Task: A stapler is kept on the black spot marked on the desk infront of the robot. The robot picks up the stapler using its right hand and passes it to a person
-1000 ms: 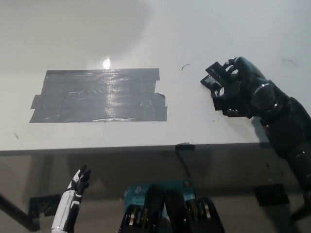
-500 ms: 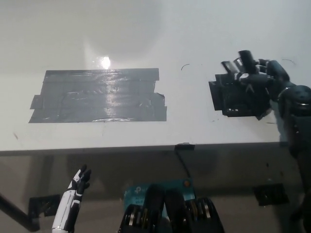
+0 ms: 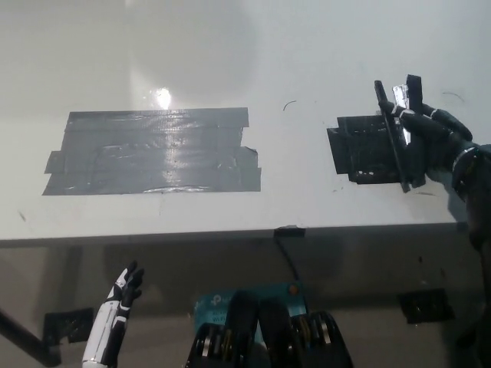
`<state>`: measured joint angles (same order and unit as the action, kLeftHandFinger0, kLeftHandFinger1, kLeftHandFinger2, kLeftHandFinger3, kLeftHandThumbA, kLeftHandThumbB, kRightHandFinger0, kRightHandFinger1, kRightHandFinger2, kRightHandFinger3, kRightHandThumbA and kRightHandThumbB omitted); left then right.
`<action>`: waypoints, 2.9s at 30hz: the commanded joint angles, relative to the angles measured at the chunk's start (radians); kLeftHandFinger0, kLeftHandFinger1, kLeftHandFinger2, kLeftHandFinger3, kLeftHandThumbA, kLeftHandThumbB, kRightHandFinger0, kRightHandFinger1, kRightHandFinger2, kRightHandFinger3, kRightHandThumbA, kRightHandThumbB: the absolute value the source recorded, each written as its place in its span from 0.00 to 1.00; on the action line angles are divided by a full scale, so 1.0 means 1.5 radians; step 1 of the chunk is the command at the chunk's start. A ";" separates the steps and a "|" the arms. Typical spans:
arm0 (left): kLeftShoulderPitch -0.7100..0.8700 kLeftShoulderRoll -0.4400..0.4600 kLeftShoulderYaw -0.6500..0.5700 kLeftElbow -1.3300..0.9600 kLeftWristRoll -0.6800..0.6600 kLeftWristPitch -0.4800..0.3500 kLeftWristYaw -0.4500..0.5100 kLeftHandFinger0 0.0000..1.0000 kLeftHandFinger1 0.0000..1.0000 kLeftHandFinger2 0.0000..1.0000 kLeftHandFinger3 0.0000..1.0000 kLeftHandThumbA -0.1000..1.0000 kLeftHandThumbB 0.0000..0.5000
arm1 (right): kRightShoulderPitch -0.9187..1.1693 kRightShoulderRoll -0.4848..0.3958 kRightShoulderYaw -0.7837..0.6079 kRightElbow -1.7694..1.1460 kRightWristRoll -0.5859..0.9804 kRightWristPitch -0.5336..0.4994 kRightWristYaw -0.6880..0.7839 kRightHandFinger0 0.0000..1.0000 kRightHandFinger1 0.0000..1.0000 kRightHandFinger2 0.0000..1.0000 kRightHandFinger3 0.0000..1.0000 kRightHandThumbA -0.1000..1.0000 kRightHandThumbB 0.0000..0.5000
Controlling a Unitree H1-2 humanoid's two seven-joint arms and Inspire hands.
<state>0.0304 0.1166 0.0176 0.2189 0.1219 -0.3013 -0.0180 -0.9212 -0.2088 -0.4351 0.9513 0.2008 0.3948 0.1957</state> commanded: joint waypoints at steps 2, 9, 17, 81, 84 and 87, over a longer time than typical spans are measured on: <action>-0.004 0.007 0.001 -0.014 -0.001 -0.006 0.004 1.00 1.00 1.00 1.00 1.00 0.96 | -0.077 0.011 -0.007 -0.020 0.264 0.050 0.073 0.00 0.00 0.00 0.00 0.98 0.00; -0.005 0.009 0.000 -0.017 0.008 -0.002 0.008 1.00 1.00 1.00 1.00 1.00 0.96 | -0.088 0.020 0.060 -0.099 0.310 0.050 0.039 0.00 0.00 0.00 0.00 1.00 0.02; -0.007 0.007 -0.001 -0.015 0.004 0.003 0.004 1.00 1.00 1.00 1.00 1.00 0.94 | -0.137 0.031 0.130 -0.137 0.413 0.050 -0.035 0.00 0.00 0.00 0.00 1.00 0.00; -0.022 0.006 -0.024 -0.051 0.031 0.052 0.002 1.00 1.00 1.00 1.00 1.00 1.00 | -0.403 0.093 0.302 0.279 0.044 -0.094 -0.041 1.00 1.00 1.00 1.00 1.00 0.76; -0.023 0.006 -0.024 -0.058 0.028 0.059 -0.002 1.00 1.00 1.00 1.00 1.00 1.00 | -0.395 0.085 0.326 0.279 0.024 -0.108 -0.014 1.00 1.00 1.00 1.00 1.00 0.85; -0.024 0.007 -0.024 -0.061 0.026 0.065 -0.003 1.00 1.00 1.00 1.00 1.00 1.00 | -0.390 0.081 0.336 0.276 0.015 -0.124 0.007 1.00 1.00 1.00 1.00 0.97 0.82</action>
<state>0.0090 0.1166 -0.0155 0.1656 0.1653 -0.2129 -0.0181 -1.4511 -0.0630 0.0451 1.3804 0.2929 0.2913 0.1138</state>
